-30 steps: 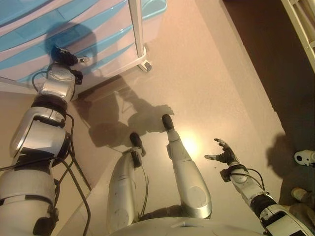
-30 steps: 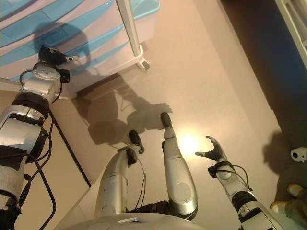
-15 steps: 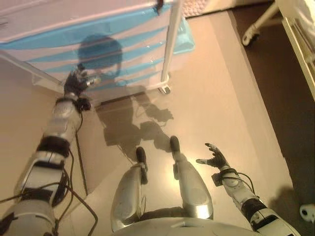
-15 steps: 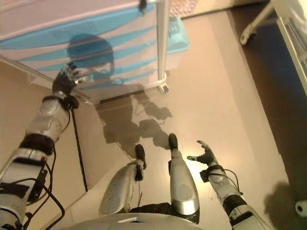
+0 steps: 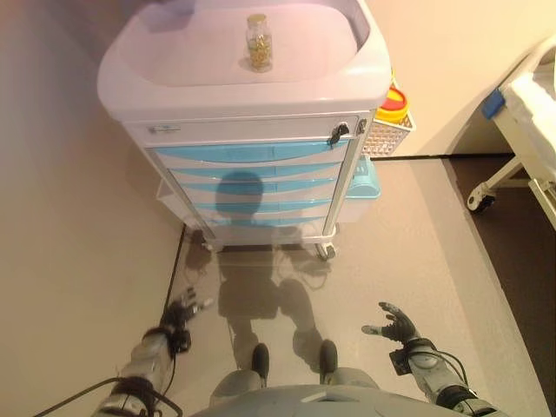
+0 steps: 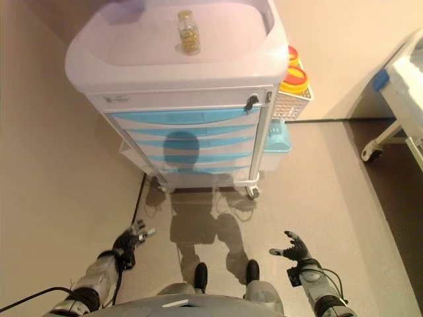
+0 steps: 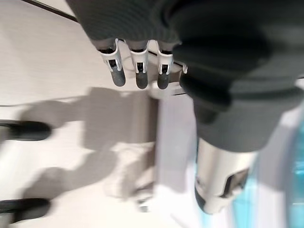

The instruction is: Open the drawer and pick up the medicine

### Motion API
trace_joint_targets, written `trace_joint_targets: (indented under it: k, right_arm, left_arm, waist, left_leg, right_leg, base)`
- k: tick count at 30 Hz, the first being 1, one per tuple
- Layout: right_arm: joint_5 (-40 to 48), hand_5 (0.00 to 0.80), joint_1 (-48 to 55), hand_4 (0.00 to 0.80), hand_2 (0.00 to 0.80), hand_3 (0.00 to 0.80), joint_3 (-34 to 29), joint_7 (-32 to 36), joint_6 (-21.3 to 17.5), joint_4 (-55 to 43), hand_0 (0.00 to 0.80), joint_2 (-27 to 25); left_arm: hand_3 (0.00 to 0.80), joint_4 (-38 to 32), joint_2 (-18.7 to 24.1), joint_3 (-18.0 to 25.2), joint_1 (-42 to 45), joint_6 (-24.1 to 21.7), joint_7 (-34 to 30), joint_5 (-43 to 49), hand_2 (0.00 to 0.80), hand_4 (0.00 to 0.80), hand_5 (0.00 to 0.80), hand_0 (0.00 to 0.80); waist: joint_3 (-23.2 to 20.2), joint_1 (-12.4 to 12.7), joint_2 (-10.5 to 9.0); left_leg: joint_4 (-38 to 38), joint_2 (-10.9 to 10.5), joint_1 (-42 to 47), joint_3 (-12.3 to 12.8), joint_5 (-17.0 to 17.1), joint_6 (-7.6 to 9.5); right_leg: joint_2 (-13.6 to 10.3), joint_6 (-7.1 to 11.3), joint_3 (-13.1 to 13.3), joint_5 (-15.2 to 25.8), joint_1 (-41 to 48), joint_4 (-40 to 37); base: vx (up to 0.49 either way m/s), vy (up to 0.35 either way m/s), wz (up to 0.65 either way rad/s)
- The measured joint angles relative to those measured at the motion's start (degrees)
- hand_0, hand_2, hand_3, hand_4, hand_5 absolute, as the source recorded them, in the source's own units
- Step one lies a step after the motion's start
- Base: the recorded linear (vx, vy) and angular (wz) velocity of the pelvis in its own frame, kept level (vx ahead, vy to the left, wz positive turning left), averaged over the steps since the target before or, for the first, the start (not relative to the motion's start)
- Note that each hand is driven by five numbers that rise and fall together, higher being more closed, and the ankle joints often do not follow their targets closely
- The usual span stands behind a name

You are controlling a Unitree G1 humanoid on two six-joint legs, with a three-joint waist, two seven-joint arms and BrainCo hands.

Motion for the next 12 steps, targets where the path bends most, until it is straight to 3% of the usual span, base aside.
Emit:
trace_joint_targets:
  k: [5,12]
  right_arm:
    - [2.0,0.000,2.0,0.000,0.000,0.000,-0.9,8.0,2.1,6.2,0.000,0.6]
    - [3.1,0.000,3.5,0.000,0.000,0.000,-0.8,9.8,3.3,7.4,0.000,3.4]
  left_arm:
    - [0.000,4.4,-0.8,0.0,2.8,-1.0,-0.2,0.6,0.000,0.000,0.000,0.000]
    - [0.000,7.6,-4.2,0.0,3.8,-2.3,-2.0,0.5,0.000,0.000,0.000,0.000]
  waist:
    - [-3.2,0.4,-0.13]
    - [-6.3,1.1,-1.00]
  left_leg:
    - [-0.1,0.3,-0.1,0.5,0.1,0.07]
    - [-0.1,0.2,-0.1,0.5,0.2,0.20]
  right_leg:
    - [-0.1,-0.22,-0.8,-0.2,0.1,-0.1]
    - [-0.1,-0.22,-0.9,-0.2,0.3,-0.1]
  base:
    - [-0.010,-0.021,0.07]
    - [0.000,0.000,0.00]
